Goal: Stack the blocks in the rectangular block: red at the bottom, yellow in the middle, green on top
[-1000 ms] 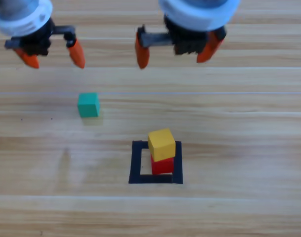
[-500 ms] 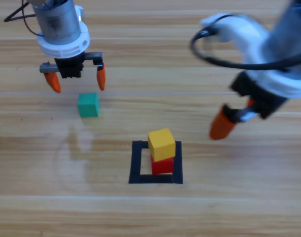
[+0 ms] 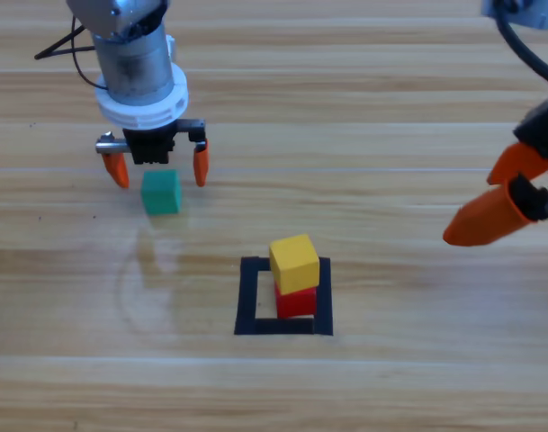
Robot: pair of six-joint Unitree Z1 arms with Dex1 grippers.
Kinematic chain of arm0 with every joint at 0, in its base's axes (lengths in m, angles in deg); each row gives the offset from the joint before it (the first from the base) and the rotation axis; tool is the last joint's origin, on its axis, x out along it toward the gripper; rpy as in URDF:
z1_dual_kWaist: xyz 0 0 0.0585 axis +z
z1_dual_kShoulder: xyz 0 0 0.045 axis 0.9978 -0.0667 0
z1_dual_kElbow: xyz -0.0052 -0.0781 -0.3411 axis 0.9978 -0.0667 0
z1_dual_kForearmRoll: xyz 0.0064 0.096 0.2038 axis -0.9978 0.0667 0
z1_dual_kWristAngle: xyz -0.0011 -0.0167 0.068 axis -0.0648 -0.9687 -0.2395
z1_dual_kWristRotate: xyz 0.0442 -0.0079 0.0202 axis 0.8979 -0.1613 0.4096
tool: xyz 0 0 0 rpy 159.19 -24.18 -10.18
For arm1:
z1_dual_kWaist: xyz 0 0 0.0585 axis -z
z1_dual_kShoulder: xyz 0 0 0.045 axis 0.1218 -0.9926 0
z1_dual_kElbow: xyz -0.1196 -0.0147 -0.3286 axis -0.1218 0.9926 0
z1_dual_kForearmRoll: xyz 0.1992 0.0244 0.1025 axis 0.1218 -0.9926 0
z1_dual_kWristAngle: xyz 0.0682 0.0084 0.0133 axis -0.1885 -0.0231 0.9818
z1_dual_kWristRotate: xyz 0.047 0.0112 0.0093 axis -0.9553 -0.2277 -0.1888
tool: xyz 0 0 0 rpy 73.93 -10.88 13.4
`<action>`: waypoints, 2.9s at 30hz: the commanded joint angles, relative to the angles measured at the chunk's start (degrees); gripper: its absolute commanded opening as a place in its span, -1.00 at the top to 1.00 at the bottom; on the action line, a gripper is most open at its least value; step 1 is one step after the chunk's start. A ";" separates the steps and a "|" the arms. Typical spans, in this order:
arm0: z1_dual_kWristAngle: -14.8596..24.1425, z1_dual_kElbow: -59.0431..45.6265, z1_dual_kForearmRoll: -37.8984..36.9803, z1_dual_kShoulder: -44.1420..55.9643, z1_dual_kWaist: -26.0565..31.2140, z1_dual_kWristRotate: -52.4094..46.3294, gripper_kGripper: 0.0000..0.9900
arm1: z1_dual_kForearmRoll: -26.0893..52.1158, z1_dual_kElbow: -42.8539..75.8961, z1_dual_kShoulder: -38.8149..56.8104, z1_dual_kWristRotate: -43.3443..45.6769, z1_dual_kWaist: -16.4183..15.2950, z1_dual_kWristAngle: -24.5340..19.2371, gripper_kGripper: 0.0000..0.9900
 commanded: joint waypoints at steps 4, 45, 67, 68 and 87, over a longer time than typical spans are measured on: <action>0.85 -1.64 -0.88 -5.42 -0.67 0.02 -0.90 | 4.87 6.53 10.39 1.16 1.88 -3.99 -1.00; -2.06 -3.22 -1.14 1.87 4.43 6.52 0.96 | 4.87 6.00 4.50 0.72 1.79 -0.03 -1.00; -2.49 1.79 15.73 13.21 -22.29 -21.78 1.00 | 4.70 5.65 2.83 0.63 1.79 -0.03 -1.00; -2.49 1.88 15.73 13.04 -22.81 -22.22 1.00 | 4.70 5.56 2.74 0.63 1.79 -0.03 -1.00; -2.32 11.72 15.65 3.10 -25.28 -25.82 1.00 | 4.61 5.21 1.51 0.63 1.44 0.23 -1.00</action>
